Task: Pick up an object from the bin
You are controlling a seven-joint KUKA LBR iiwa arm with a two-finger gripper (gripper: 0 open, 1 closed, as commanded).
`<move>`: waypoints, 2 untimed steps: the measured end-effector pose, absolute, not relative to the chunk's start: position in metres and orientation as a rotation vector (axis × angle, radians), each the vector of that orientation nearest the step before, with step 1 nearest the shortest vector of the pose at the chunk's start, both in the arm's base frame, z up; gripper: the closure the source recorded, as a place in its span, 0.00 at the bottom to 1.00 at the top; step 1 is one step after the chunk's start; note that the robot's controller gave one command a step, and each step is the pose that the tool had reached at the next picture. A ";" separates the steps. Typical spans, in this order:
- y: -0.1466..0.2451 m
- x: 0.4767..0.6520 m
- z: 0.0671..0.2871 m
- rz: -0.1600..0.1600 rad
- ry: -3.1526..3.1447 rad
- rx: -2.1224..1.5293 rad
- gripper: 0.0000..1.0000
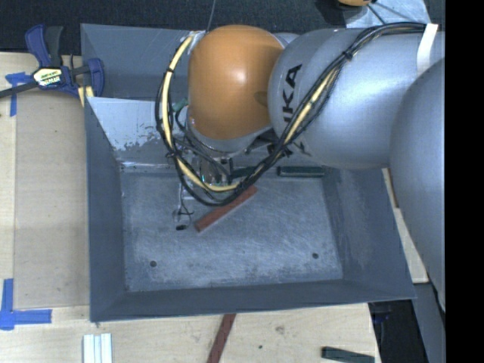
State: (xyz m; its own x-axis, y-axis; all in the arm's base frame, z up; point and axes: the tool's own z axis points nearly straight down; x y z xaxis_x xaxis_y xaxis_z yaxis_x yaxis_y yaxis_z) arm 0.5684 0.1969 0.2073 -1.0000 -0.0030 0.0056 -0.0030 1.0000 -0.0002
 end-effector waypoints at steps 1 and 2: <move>0.196 0.570 0.212 -0.002 -3.145 0.000 0.00; 0.178 0.556 0.151 -0.004 -3.148 -0.037 0.00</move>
Offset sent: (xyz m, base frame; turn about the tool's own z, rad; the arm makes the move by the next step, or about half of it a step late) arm -0.0336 -0.0437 -0.1373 0.0576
